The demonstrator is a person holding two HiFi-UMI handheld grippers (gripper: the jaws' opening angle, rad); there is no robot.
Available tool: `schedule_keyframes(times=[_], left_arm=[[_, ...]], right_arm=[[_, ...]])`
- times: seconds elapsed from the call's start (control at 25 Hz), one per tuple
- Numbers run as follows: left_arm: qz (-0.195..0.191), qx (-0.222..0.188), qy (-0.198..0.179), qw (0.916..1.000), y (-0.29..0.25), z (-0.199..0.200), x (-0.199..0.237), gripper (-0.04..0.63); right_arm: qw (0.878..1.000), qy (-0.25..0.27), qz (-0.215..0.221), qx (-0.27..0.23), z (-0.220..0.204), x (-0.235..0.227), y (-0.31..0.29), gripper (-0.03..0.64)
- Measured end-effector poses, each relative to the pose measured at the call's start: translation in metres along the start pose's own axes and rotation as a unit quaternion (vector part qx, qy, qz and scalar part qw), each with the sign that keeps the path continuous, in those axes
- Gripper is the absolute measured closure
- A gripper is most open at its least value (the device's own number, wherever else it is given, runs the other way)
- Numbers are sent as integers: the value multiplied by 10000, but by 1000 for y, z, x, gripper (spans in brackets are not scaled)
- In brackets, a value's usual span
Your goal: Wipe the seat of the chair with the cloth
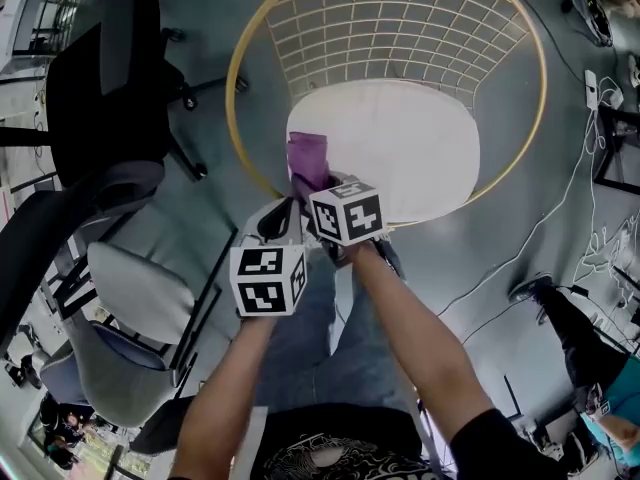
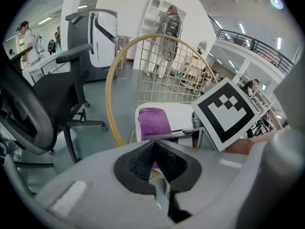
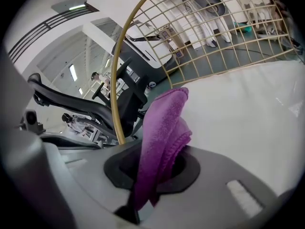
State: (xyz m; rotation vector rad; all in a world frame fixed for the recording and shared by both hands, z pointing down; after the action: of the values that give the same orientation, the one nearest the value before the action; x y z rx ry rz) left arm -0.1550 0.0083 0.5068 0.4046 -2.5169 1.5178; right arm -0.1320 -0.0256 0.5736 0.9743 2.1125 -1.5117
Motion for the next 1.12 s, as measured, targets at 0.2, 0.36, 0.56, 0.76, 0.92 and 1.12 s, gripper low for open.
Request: schedule_keyframes(times=[0.2, 0.36, 0.56, 0.76, 0.92, 1.12], left_arm=[[-100, 15, 11, 9999, 1, -9, 9, 595], [-123, 34, -38, 9999, -8, -8, -15, 595], [-182, 126, -97, 9997, -23, -5, -40, 595], [-232, 193, -143, 9994, -24, -7, -40, 595], [-245, 227, -184, 9993, -29, -6, -51, 595], [-286, 275, -249, 9989, -37, -4, -67, 595]], right_arm=[[9999, -166, -22, 34, -10, 5, -9, 555], [9998, -163, -100, 100, -13, -16, 8, 555], [9991, -292, -270, 161, -15, -48, 25, 555], [9983, -367, -432, 148, -16, -59, 28, 555], [9974, -479, -513, 153, -17, -74, 37, 555], [9946, -714, -734, 159, -21, -100, 54, 555]])
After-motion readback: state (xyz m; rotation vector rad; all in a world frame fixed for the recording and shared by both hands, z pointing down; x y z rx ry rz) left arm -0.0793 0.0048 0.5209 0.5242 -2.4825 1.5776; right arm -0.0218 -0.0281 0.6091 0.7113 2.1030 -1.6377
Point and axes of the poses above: the fingertips, and each gripper's own axes: y backward along the fingers, x to its left, z out of its top, the point moved 2 cm from there along y, backward along the fingers, and after that the axes turned 1 degree about -z, right-handed, at the moved point
